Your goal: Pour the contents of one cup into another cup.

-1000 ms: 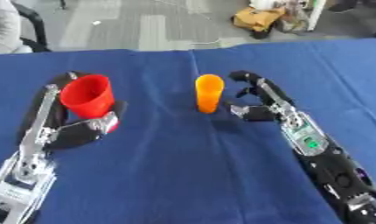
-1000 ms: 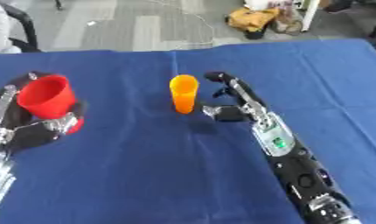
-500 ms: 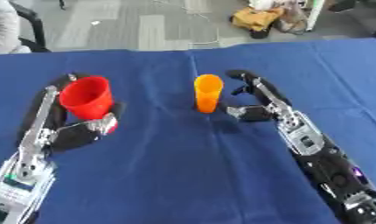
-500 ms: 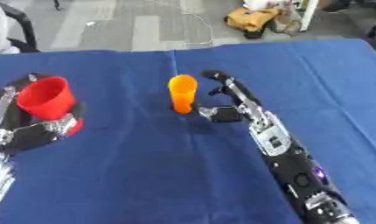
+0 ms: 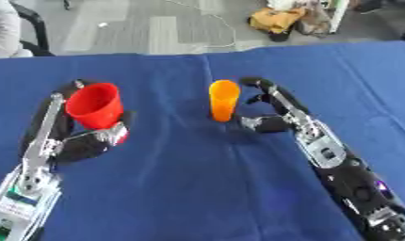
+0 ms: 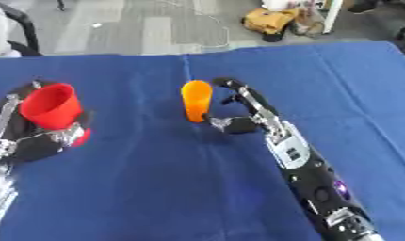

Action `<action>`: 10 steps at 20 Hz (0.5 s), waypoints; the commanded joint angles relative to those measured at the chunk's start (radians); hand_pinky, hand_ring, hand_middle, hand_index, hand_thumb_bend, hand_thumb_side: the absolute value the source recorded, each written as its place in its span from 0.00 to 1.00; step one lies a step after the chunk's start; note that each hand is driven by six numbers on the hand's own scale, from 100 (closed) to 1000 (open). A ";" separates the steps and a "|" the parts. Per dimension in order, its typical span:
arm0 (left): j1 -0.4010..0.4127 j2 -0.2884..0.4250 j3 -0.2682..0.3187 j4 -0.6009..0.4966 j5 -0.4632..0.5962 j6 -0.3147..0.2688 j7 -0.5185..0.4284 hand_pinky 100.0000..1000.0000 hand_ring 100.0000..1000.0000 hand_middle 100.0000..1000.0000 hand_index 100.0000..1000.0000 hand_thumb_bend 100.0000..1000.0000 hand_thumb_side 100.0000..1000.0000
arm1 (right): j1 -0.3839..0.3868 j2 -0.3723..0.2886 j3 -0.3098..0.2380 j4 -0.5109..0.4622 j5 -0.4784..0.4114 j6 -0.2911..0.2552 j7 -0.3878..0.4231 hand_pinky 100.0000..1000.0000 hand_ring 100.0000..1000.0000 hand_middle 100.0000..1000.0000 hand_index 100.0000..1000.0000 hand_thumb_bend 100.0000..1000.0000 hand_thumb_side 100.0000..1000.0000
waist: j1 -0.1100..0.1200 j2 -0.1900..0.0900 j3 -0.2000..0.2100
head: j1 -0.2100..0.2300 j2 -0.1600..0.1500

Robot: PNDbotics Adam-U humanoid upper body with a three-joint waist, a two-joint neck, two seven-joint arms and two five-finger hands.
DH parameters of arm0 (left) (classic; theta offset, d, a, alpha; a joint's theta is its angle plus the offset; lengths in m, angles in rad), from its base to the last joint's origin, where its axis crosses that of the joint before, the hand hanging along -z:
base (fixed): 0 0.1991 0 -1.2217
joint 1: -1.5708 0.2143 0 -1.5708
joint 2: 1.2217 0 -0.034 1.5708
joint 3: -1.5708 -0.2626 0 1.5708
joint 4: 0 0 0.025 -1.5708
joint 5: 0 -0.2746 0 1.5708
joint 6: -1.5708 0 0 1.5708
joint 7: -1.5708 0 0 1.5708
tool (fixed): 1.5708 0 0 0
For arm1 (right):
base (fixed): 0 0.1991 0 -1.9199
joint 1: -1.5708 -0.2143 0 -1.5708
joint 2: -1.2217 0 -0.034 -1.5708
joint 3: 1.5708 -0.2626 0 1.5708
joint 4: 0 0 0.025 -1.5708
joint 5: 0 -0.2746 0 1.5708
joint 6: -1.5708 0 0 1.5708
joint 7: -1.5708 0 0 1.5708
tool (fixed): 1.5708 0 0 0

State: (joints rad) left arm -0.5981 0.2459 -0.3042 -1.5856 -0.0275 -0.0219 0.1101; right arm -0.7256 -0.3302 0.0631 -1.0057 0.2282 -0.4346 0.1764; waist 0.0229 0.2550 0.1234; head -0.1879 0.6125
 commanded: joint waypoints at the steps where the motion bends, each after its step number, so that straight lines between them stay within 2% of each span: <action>1: -0.014 0.006 -0.001 -0.008 0.002 -0.001 -0.003 0.28 0.34 0.34 0.60 0.33 0.00 | -0.028 -0.002 0.001 -0.004 0.011 -0.004 0.005 0.67 0.96 0.88 0.88 0.35 0.17 | 0.000 -0.014 0.002 | -0.004 -0.005; 10: -0.017 0.003 -0.004 -0.005 0.002 0.001 -0.005 0.29 0.34 0.34 0.60 0.33 0.00 | -0.040 0.011 0.000 0.005 0.013 -0.003 0.012 0.67 0.96 0.88 0.88 0.34 0.18 | 0.001 -0.010 0.006 | -0.009 -0.005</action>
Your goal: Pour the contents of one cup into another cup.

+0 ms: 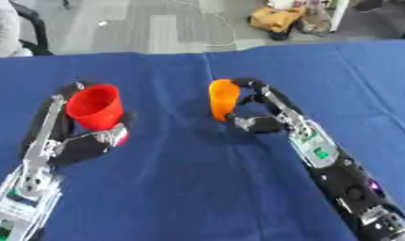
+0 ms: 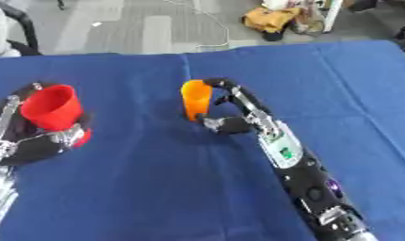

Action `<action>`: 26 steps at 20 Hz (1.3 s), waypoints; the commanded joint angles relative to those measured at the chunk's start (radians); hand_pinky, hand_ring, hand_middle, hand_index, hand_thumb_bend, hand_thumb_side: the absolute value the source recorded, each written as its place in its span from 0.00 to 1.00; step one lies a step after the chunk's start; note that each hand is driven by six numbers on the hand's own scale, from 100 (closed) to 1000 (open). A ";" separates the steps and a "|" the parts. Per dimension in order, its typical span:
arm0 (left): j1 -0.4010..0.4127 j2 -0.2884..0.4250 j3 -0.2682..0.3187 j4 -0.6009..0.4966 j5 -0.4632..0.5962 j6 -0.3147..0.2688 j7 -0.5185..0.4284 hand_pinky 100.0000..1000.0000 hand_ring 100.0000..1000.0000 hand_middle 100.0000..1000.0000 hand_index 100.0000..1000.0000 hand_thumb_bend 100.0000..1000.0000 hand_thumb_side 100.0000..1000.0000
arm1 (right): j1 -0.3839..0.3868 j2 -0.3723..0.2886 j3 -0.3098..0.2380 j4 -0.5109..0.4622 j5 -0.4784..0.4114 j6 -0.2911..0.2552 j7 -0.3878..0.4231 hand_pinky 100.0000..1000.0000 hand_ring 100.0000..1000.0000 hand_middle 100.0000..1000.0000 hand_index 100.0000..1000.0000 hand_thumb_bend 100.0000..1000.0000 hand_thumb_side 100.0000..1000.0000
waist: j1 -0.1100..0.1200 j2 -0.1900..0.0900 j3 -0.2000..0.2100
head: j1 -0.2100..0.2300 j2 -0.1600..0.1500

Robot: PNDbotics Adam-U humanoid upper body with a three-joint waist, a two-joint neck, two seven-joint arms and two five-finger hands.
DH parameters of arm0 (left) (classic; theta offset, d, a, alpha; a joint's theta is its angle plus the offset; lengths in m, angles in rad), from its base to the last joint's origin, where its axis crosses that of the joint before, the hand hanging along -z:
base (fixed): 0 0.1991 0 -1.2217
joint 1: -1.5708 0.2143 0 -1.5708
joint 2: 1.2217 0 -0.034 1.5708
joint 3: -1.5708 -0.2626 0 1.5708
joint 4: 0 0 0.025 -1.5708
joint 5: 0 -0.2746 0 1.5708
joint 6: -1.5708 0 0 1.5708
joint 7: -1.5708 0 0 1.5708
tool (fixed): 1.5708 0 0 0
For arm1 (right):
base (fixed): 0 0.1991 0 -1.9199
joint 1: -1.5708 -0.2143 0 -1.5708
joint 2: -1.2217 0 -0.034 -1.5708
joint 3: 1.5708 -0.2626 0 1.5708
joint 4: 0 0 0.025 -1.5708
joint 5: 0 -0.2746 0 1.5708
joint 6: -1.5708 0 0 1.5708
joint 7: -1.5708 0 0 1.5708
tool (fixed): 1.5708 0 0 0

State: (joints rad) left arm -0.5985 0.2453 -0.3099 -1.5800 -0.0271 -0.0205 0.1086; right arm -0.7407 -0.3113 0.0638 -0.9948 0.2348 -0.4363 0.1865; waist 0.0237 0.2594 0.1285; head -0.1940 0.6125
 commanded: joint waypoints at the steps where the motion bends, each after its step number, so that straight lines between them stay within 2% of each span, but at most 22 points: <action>1: -0.017 0.003 0.002 -0.011 0.001 -0.001 -0.003 0.29 0.34 0.34 0.60 0.33 0.00 | -0.027 -0.008 -0.001 -0.004 0.007 0.000 0.001 0.66 0.96 0.88 0.88 0.34 0.18 | 0.001 -0.014 0.002 | -0.004 -0.005; 11: -0.019 0.003 0.000 -0.012 0.001 0.000 -0.003 0.29 0.34 0.34 0.59 0.33 0.00 | -0.033 -0.008 -0.009 0.003 0.016 0.003 -0.016 0.66 0.96 0.88 0.88 0.35 0.18 | 0.001 -0.011 0.004 | -0.006 -0.005; 16: -0.019 0.003 0.000 -0.010 0.000 0.001 -0.002 0.29 0.34 0.34 0.59 0.33 0.00 | -0.035 -0.013 -0.013 -0.013 0.022 0.002 -0.033 0.66 0.97 0.91 0.92 0.36 0.17 | -0.001 -0.012 0.001 | -0.005 -0.006; 26: -0.020 0.004 -0.001 -0.003 -0.002 0.002 -0.001 0.29 0.34 0.34 0.59 0.33 0.00 | -0.033 -0.020 -0.019 -0.039 0.013 0.006 -0.058 0.66 0.96 0.92 0.93 0.37 0.15 | -0.002 -0.015 -0.004 | -0.004 -0.007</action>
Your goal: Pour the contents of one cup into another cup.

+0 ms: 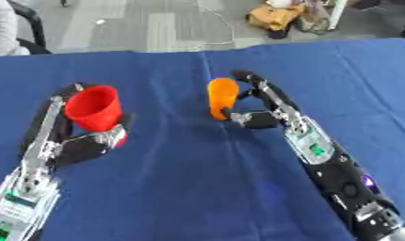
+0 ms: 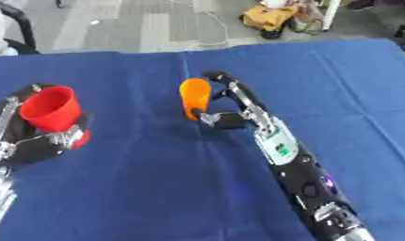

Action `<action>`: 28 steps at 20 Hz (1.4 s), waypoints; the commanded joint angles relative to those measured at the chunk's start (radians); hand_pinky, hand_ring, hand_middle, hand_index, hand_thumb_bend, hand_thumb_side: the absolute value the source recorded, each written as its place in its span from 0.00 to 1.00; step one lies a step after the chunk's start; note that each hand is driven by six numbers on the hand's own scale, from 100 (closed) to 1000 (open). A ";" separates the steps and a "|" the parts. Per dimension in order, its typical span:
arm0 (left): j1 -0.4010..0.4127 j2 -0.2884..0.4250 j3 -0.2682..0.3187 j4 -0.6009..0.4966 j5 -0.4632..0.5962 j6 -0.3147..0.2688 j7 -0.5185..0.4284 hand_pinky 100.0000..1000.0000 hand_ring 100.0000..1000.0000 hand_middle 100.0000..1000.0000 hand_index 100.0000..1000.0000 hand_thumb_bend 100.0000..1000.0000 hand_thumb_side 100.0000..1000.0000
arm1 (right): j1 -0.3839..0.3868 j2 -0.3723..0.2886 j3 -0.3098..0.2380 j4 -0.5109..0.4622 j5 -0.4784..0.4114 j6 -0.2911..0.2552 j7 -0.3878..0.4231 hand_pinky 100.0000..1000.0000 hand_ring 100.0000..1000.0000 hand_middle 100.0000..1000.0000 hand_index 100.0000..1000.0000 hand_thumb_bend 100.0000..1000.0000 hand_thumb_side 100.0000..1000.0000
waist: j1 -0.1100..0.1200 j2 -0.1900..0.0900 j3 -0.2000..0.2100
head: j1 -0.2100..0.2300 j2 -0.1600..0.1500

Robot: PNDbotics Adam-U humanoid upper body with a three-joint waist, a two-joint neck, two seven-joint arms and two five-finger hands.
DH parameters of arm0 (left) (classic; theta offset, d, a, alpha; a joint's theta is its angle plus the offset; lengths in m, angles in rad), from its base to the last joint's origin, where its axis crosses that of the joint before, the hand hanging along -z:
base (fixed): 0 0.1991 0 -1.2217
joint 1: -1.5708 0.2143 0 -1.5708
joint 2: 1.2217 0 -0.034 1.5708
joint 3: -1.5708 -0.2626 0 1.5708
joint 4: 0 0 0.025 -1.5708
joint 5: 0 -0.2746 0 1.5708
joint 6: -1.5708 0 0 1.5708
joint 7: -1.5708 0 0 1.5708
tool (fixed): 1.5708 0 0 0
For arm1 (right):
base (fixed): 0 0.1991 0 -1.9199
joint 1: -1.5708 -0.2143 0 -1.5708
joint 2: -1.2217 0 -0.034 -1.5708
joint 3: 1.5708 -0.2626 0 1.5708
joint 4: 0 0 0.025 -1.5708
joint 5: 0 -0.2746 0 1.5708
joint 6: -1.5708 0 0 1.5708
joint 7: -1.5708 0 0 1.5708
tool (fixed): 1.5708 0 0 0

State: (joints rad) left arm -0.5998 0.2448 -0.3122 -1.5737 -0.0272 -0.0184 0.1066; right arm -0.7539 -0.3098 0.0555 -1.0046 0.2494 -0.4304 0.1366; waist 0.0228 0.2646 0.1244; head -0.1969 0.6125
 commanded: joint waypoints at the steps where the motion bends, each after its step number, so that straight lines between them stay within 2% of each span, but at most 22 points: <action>1: -0.019 0.005 0.001 -0.009 -0.002 -0.001 0.001 0.29 0.34 0.34 0.59 0.33 0.00 | -0.020 -0.022 -0.012 -0.030 -0.003 0.002 -0.011 0.66 0.96 0.92 0.93 0.37 0.15 | -0.002 -0.020 0.000 | -0.001 -0.007; 15: -0.023 0.002 -0.003 -0.012 0.003 0.002 -0.004 0.29 0.34 0.34 0.59 0.32 0.00 | -0.026 -0.027 -0.032 0.070 0.033 0.011 -0.008 0.66 0.96 0.91 0.91 0.39 0.20 | 0.008 -0.015 0.014 | -0.004 -0.010; 28: -0.028 -0.001 -0.006 -0.015 0.006 0.004 -0.009 0.30 0.34 0.34 0.60 0.32 0.00 | -0.035 -0.021 -0.037 0.109 0.054 0.002 -0.006 0.66 0.96 0.90 0.90 0.39 0.22 | 0.015 -0.010 0.020 | -0.009 -0.012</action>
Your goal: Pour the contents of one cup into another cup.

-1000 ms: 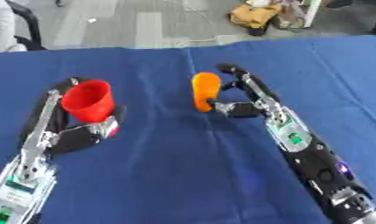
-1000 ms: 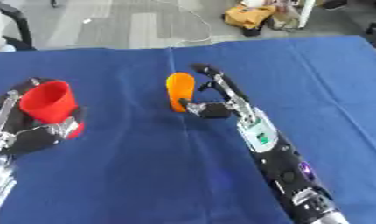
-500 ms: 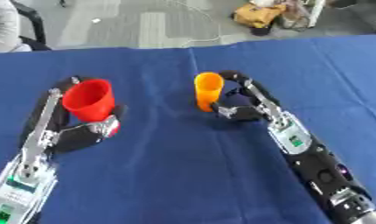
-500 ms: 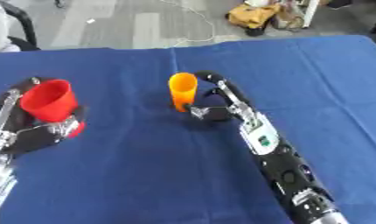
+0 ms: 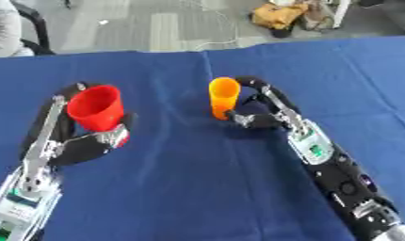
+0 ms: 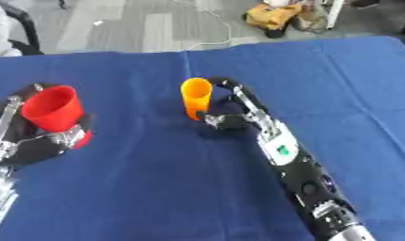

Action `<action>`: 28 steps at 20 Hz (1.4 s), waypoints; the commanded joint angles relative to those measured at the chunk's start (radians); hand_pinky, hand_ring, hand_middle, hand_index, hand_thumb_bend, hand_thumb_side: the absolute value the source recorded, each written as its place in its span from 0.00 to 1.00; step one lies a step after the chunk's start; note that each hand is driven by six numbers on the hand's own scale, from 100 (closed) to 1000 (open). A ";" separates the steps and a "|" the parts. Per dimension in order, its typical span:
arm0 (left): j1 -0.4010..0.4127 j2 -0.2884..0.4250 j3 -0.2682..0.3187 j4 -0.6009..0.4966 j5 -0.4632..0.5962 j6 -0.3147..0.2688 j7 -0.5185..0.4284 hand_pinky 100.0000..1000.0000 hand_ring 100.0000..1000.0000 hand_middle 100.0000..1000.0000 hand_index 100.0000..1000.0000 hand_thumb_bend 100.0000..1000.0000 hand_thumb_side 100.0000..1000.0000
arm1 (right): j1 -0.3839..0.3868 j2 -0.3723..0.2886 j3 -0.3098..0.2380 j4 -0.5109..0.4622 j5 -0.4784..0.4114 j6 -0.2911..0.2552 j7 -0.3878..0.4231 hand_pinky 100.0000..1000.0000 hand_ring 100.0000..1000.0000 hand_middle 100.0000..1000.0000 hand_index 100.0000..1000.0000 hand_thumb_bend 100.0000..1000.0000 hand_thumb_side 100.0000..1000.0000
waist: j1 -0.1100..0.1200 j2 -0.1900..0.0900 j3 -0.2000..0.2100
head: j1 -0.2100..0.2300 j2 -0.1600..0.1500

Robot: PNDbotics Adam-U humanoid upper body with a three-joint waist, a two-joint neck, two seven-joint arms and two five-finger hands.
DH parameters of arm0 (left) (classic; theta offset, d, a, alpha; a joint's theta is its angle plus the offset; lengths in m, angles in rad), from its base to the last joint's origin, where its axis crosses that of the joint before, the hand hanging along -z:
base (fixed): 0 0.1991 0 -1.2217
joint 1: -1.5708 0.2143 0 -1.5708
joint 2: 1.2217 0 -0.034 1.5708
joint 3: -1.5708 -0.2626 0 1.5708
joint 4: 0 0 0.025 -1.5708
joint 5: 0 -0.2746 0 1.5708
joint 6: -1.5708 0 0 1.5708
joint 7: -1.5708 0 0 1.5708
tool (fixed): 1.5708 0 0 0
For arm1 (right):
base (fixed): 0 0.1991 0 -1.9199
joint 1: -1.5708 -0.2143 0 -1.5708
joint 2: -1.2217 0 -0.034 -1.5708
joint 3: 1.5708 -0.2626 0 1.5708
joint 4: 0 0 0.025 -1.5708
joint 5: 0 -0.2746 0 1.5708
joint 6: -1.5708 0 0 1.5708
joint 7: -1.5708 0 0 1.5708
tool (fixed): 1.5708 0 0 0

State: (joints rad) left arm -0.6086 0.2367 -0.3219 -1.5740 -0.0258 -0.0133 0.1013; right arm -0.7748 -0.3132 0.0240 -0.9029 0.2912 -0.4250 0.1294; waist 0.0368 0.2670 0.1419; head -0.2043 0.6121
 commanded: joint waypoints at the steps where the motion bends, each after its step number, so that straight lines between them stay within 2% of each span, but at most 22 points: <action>1: -0.019 0.007 0.003 -0.015 0.004 -0.001 -0.004 0.30 0.34 0.34 0.60 0.32 0.00 | -0.016 -0.017 -0.006 0.010 0.014 -0.003 0.001 0.66 0.96 0.90 0.90 0.38 0.22 | 0.001 -0.012 0.003 | -0.002 -0.012; 10: -0.023 0.003 0.001 -0.016 0.005 -0.001 -0.007 0.30 0.34 0.34 0.60 0.32 0.00 | -0.032 -0.008 -0.005 0.029 0.031 -0.009 -0.003 0.67 0.96 0.90 0.90 0.39 0.22 | 0.001 -0.009 0.012 | -0.007 -0.014; 13: -0.025 0.002 0.000 -0.016 0.005 -0.001 -0.007 0.30 0.34 0.34 0.60 0.32 0.00 | -0.036 -0.004 -0.005 0.033 0.032 -0.014 -0.005 0.69 0.96 0.90 0.88 0.39 0.20 | 0.000 -0.007 0.016 | -0.009 -0.015; 28: -0.032 -0.004 -0.004 -0.016 0.005 -0.002 -0.011 0.30 0.34 0.34 0.60 0.31 0.00 | -0.056 0.015 -0.006 0.048 0.028 -0.020 -0.005 0.67 0.95 0.88 0.87 0.36 0.12 | -0.005 0.001 0.037 | -0.018 -0.020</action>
State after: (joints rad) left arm -0.6249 0.2281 -0.3284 -1.5742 -0.0254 -0.0135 0.0931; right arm -0.8170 -0.3072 0.0148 -0.8619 0.3107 -0.4470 0.1229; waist 0.0318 0.2816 0.1752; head -0.2182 0.6035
